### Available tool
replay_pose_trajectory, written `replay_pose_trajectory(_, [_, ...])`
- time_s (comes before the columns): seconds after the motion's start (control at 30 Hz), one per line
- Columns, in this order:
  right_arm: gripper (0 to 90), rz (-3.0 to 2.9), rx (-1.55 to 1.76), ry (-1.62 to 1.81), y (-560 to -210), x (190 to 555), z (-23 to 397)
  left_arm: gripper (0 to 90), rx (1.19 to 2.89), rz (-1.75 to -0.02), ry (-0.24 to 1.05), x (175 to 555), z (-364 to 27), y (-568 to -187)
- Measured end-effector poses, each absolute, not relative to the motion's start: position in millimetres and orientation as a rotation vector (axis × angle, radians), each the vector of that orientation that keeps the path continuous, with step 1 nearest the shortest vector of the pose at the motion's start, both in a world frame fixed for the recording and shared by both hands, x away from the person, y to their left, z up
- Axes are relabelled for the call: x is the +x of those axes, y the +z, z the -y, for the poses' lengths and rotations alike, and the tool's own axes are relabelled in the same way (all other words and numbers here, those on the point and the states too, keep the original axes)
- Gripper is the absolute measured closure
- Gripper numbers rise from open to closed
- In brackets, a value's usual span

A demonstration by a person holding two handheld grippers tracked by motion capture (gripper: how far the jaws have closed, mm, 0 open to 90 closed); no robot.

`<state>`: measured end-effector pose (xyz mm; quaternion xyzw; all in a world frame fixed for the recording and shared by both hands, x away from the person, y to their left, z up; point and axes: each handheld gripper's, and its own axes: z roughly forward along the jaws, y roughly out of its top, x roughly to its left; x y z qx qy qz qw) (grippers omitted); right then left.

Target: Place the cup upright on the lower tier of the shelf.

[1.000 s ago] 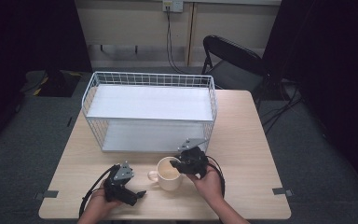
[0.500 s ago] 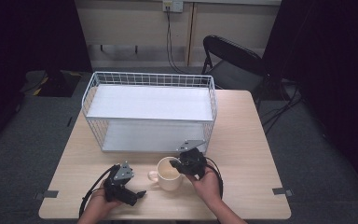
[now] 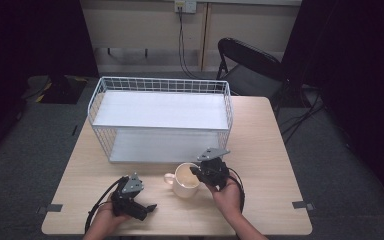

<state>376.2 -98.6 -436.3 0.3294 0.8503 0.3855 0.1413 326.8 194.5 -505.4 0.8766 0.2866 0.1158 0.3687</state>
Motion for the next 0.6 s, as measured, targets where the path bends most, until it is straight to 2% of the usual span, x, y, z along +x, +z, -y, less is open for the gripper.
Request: replay_pose_trajectory(0.6, [81.9,-2.335,1.002,1.091,-422.4,384.9,105.2,0.0,2.25,-0.736,0.297,326.8,-194.5,-505.4])
